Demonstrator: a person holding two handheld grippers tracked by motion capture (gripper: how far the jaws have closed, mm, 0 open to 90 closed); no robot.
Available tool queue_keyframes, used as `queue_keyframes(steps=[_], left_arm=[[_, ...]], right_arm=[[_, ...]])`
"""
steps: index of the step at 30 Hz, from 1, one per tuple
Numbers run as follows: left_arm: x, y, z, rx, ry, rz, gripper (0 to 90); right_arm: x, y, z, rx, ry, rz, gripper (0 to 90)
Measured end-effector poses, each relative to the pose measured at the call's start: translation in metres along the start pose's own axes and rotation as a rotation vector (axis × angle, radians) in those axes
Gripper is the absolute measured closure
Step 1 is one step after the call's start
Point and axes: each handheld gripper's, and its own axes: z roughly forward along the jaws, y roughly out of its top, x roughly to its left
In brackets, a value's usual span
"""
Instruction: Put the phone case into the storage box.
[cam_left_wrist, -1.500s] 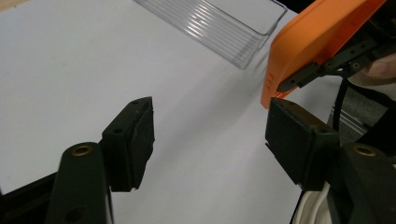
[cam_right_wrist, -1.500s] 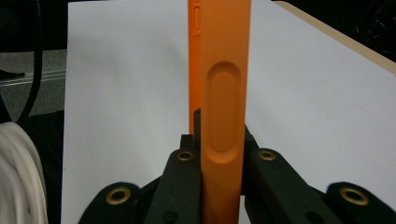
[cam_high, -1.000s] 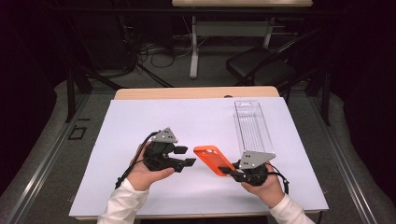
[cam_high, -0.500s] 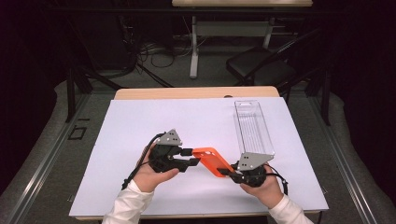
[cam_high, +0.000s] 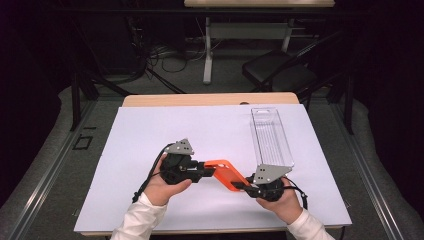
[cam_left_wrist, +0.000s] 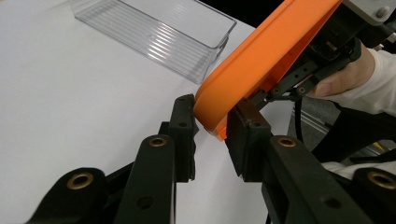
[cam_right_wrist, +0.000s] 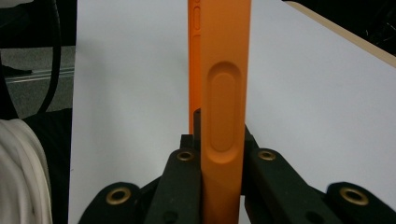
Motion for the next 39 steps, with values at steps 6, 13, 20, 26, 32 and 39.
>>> queue_keyframes(steps=[6, 13, 20, 26, 32, 39], left_arm=[[0.0003, -0.0005, 0.0011, -0.009, -0.009, -0.014, 75.0], [0.0029, -0.0016, -0.0001, -0.019, -0.028, -0.049, 80.0], [0.0032, -0.0031, 0.0009, -0.030, -0.033, -0.124, 81.0], [0.0027, -0.0028, 0.0012, -0.027, -0.033, -0.177, 81.2], [0.0024, -0.0028, 0.0012, -0.031, -0.033, -0.201, 81.5], [0.0013, -0.0025, 0.0010, -0.039, -0.024, -0.212, 82.0]], right_arm=[[0.0006, 0.0002, 0.0003, -0.004, 0.010, 0.004, 86.2], [0.0008, 0.0004, 0.0001, -0.007, 0.010, 0.001, 86.1], [0.0005, 0.0002, 0.0000, -0.007, 0.009, 0.001, 86.2], [0.0004, 0.0001, 0.0000, -0.004, 0.011, 0.004, 86.1], [0.0004, 0.0001, 0.0000, -0.005, 0.013, 0.006, 86.1], [0.0002, 0.0003, 0.0000, -0.008, 0.020, 0.020, 86.0]])
